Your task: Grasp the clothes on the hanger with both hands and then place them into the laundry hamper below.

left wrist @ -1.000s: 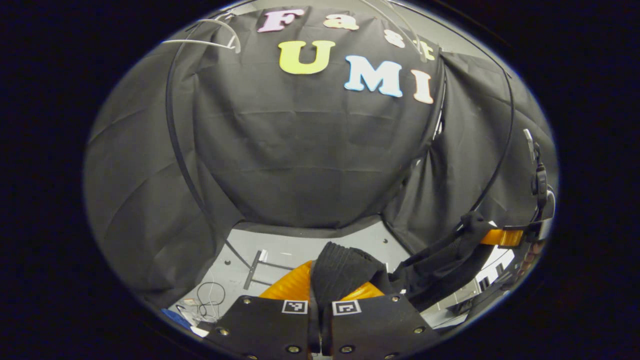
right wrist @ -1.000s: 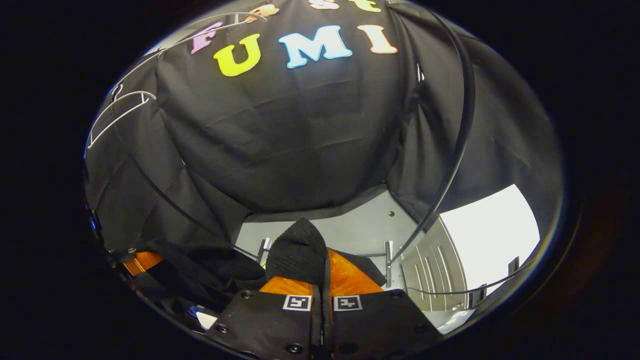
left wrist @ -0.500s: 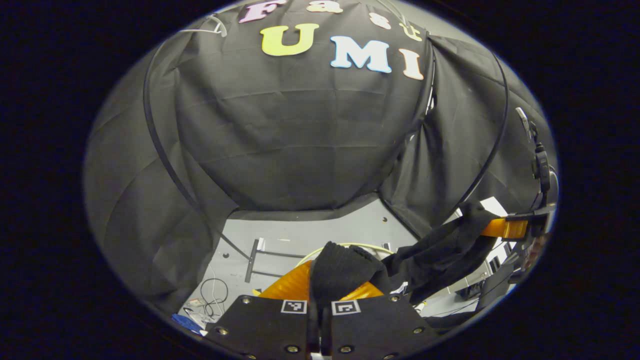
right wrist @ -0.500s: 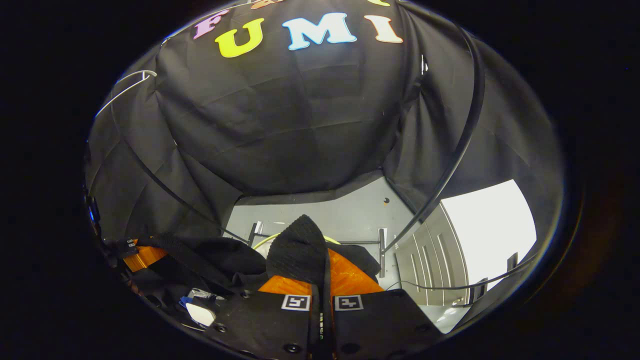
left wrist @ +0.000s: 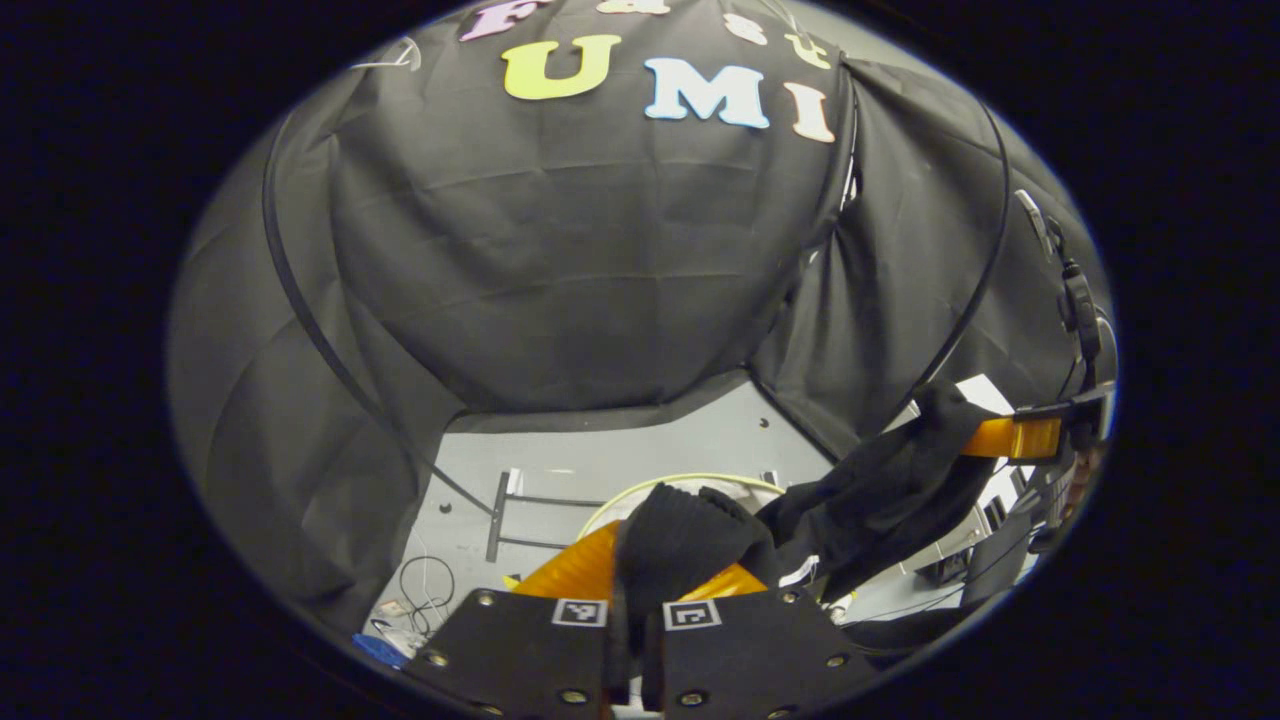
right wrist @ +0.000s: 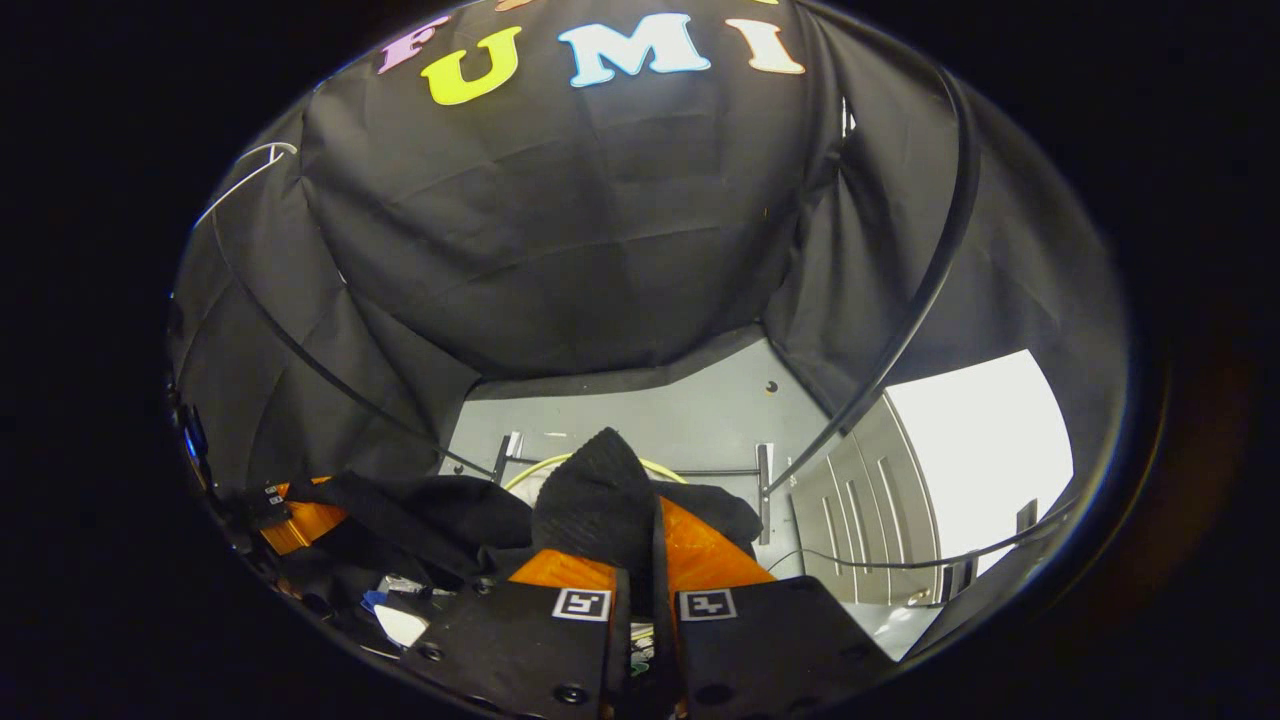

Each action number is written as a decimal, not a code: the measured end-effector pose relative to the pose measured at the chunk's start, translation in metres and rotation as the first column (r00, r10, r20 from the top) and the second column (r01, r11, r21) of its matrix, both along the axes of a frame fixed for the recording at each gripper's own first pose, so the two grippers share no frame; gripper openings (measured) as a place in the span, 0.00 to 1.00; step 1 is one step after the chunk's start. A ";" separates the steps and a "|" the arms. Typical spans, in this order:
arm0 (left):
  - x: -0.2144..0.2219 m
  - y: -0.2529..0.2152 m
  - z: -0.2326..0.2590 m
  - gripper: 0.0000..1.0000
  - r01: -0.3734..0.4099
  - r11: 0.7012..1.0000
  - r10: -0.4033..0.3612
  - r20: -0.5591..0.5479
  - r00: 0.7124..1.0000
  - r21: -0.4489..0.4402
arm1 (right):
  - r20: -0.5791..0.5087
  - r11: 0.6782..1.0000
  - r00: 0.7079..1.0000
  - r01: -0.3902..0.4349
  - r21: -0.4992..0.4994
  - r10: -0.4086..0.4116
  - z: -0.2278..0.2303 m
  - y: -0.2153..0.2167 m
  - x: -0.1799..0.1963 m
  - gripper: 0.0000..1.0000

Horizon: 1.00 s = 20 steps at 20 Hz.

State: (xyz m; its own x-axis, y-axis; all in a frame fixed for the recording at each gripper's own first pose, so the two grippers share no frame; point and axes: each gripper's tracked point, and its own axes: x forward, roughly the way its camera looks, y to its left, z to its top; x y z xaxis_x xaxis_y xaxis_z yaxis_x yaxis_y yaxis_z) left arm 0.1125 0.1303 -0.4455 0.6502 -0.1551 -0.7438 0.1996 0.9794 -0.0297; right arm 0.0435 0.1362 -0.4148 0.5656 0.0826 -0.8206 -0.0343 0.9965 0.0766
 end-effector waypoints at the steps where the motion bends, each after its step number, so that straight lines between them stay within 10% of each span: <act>1: 0.001 -0.001 -0.002 0.02 0.005 1.000 -0.005 -0.004 1.000 0.004 | -0.008 1.000 1.000 -0.002 -0.005 0.001 -0.002 -0.001 0.000 0.08; 4: 0.004 0.009 -0.006 0.20 -0.010 0.999 0.010 0.000 1.000 0.037 | -0.047 1.000 0.999 -0.015 -0.015 0.014 -0.010 -0.003 -0.006 0.12; 8: 0.004 0.013 -0.008 0.80 -0.029 0.999 0.029 -0.002 1.000 0.032 | -0.048 0.999 0.998 -0.032 -0.012 0.031 -0.009 -0.003 -0.006 1.00; 9: 0.004 0.019 -0.007 0.95 -0.036 0.998 0.036 0.003 0.999 0.045 | -0.037 0.999 0.999 -0.031 -0.014 0.031 -0.005 -0.003 -0.005 0.99; 20: -0.034 0.019 0.025 0.96 -0.066 0.994 0.061 0.060 0.996 0.084 | 0.076 0.992 0.992 0.109 -0.065 -0.104 0.028 -0.080 -0.006 0.99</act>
